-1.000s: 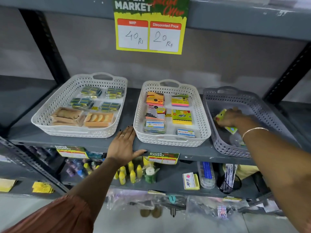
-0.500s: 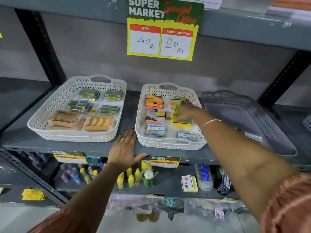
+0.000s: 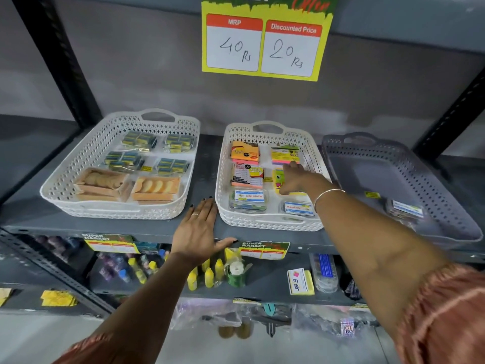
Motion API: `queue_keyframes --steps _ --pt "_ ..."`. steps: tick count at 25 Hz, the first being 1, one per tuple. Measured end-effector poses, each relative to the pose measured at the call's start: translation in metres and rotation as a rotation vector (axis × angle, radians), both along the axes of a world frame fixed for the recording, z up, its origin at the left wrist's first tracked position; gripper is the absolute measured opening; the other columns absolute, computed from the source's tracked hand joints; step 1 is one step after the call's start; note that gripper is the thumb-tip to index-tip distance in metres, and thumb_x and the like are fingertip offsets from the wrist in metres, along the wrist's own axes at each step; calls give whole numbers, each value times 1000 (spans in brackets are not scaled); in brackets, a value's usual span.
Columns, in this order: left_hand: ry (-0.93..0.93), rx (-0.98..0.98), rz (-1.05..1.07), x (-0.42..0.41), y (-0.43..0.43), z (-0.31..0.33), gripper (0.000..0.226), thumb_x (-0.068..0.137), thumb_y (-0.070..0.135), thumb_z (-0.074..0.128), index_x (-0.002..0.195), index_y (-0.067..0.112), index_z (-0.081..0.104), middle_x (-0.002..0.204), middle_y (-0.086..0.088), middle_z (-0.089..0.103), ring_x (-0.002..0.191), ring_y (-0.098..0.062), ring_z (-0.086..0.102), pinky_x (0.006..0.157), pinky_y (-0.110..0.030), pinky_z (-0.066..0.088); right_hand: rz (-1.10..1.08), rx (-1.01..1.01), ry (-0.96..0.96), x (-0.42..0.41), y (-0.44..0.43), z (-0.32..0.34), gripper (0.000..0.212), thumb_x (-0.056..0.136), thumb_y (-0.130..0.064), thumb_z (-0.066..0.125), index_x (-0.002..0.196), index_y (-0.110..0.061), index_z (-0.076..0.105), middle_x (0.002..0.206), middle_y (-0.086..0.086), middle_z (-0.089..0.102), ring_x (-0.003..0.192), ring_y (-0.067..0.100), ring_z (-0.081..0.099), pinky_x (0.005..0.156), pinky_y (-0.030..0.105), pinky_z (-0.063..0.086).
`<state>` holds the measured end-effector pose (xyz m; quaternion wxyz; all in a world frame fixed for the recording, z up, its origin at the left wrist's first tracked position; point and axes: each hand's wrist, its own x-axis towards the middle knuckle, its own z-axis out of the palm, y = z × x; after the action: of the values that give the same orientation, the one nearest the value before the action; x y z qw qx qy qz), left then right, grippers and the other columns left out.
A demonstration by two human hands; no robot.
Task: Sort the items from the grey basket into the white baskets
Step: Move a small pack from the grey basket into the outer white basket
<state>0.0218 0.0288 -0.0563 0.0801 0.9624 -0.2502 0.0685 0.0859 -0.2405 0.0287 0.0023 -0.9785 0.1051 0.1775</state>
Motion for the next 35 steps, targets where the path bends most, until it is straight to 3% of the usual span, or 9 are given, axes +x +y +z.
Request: queue_keyframes --steps 3,9,12,15,17,19,22,30,35 --pt "10 -3 6 -1 0 0 110 70 85 7 135 1 39 139 -19 46 129 -30 41 109 -45 30 -19 85 -133 -12 -2 8 90 84 -31 64 152 -7 9 157 16 15 146 33 16 118 46 24" --pt "16 11 10 -4 1 4 112 68 85 4 136 2 36 141 -18 43 132 -29 37 111 -44 28 -396 -87 -455 -57 -52 43 49 94 -14 50 140 -3 39 145 20 41 134 34 41 103 45 43" --pt "17 10 7 -4 0 4 110 69 84 7 135 2 38 140 -18 45 130 -30 39 110 -45 31 -528 -110 -236 -95 -86 50 38 94 -10 50 129 4 53 136 23 52 127 36 51 100 41 45" --pt "26 2 4 -4 1 5 108 71 84 10 132 0 42 136 -20 48 127 -32 43 107 -47 34 -502 -155 110 -121 -92 57 24 93 -7 50 107 5 65 114 20 58 106 29 57 79 28 45" --pt "31 0 8 -4 1 6 108 71 84 9 131 0 43 134 -20 50 126 -33 44 106 -47 35 -392 -184 145 -132 -95 53 36 97 -7 42 128 8 55 129 26 52 120 32 53 66 13 43" --pt "32 2 10 -5 2 7 108 71 84 9 131 1 43 134 -20 50 125 -32 45 106 -47 35 -399 -214 168 -132 -92 48 41 99 -7 38 138 3 46 147 19 44 134 30 45 87 12 46" --pt "33 6 14 -5 2 7 109 71 84 7 131 1 43 134 -20 50 125 -32 45 107 -46 35 -409 -247 196 -135 -105 26 48 99 -13 38 145 -2 36 156 18 28 140 32 37 111 38 34" --pt "31 2 7 -4 2 7 110 69 85 6 132 2 41 136 -19 48 127 -31 43 108 -46 33 -436 -214 129 -137 -107 34 43 100 -12 34 141 -4 43 151 15 41 138 27 42 109 31 37" --pt "25 -5 3 -2 2 3 103 71 82 20 132 2 41 136 -19 49 127 -32 42 108 -46 33 -372 -228 101 -136 -128 5 48 101 -22 30 147 -7 29 154 21 31 140 36 35 113 45 33"
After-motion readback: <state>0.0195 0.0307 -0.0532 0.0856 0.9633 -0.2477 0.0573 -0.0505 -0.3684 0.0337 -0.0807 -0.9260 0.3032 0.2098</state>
